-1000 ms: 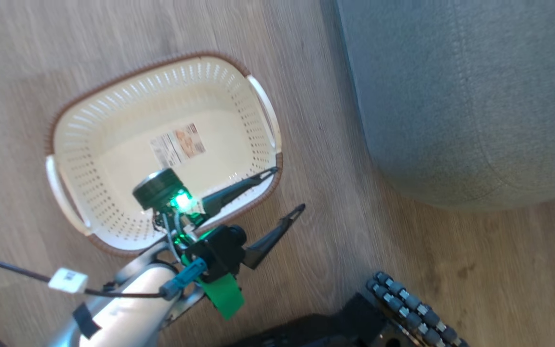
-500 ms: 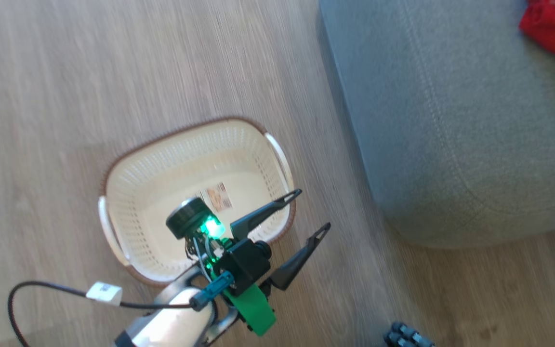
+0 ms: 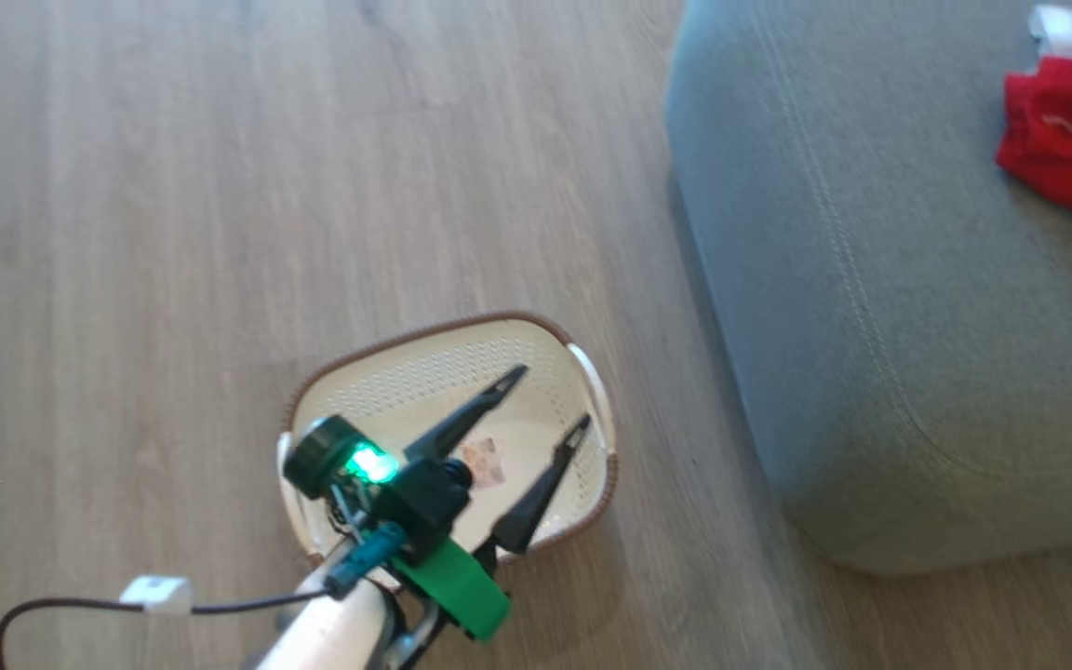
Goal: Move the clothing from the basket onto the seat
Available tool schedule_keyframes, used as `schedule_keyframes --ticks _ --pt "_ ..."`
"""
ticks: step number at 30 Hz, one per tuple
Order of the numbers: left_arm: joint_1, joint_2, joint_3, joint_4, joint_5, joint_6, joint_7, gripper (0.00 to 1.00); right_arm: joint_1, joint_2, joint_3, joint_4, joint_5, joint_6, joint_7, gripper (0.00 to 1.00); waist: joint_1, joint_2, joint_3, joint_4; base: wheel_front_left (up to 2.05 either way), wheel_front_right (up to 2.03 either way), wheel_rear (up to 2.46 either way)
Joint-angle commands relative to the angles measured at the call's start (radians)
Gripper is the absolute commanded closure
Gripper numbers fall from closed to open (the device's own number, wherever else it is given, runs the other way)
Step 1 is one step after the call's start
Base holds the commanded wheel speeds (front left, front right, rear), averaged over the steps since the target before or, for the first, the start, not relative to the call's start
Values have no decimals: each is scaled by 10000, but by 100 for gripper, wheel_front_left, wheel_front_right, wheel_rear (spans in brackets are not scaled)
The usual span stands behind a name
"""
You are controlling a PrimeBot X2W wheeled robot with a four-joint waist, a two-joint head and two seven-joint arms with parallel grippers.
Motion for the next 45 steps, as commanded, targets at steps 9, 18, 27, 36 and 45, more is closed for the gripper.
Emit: schedule_keyframes --ticks 9,18,27,36,45 --pt "426 -521 2231 -477 -11 129 -48 0 2474 83 1713 -3146 1114 -2 -51 0 1 -1 -867 1191 0 0 0" --pt "650 -699 3793 -384 64 698 -48 0 4138 738 2207 -4592 1289 -2 -51 0 1 -1 -1274 1970 0 0 0" --pt "1021 -736 4176 -225 -228 1247 -48 0 5393 1795 2363 -4930 1023 -2 -51 0 1 -1 -1576 2512 0 0 0" --pt "1330 -738 3957 -57 -229 1372 -48 0 6126 2483 2178 -4658 874 -2 -51 0 1 -1 -1675 2735 0 0 0" --pt "1473 -738 3804 609 -250 1571 -48 0 6401 2695 2088 -4479 524 -2 -51 0 1 -1 -1745 2810 0 0 0"
